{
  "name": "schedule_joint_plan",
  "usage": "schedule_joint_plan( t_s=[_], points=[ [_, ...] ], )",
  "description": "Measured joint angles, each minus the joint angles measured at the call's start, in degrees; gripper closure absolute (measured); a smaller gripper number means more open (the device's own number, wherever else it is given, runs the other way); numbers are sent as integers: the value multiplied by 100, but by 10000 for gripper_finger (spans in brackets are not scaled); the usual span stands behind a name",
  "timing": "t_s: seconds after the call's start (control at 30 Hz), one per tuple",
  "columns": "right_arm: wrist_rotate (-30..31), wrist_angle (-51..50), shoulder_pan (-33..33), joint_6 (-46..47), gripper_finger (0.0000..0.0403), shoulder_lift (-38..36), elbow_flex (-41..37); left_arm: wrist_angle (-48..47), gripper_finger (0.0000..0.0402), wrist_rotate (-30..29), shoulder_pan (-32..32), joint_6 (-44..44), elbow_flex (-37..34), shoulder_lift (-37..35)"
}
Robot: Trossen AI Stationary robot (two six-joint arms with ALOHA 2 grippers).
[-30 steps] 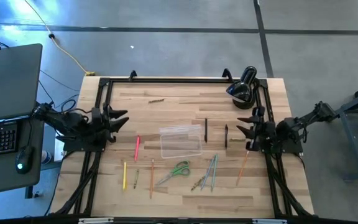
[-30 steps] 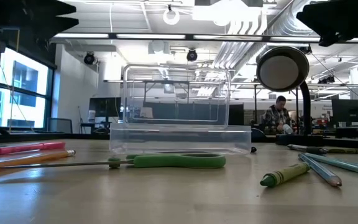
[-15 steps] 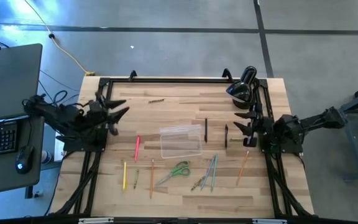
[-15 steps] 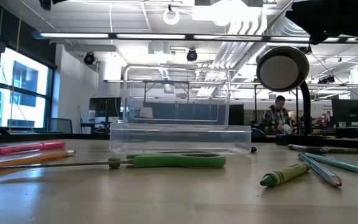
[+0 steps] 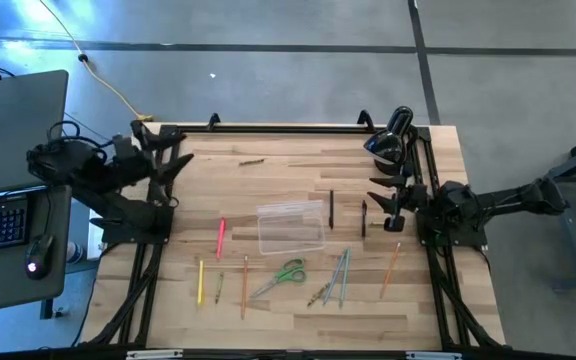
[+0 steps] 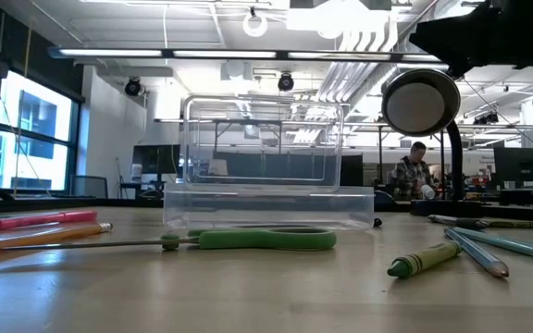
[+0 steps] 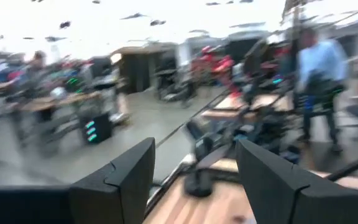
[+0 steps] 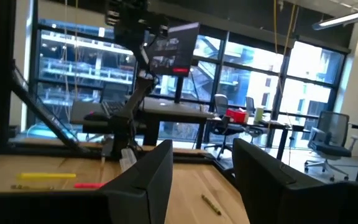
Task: Pick & place school supplies into a supply box
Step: Put the green crayon into the supply box
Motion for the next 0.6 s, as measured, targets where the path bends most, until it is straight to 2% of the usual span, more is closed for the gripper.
schedule_joint_plan(
  t_s=[0.07,0.13,0.23,0.3,0.43,0.53,0.6],
  points=[
    [-21,176,-80,104,256,49,2,191,150,179,-1,424,283,333],
    [-21,304,-161,181,256,83,4,147,151,22,-1,826,761,767],
    [-24,347,-261,361,256,116,4,-453,151,-471,183,1165,1668,1403],
    [-46,352,-311,571,256,138,5,-1008,151,-456,539,1010,2276,1755],
    [-155,346,-363,741,256,208,11,-2546,151,334,1660,110,3067,2222],
    [-254,336,-361,743,256,211,11,-3237,151,994,2754,-525,3111,2350],
    [-258,334,-361,743,256,211,11,-3515,151,1553,3477,-832,2897,2344]
  ],
)
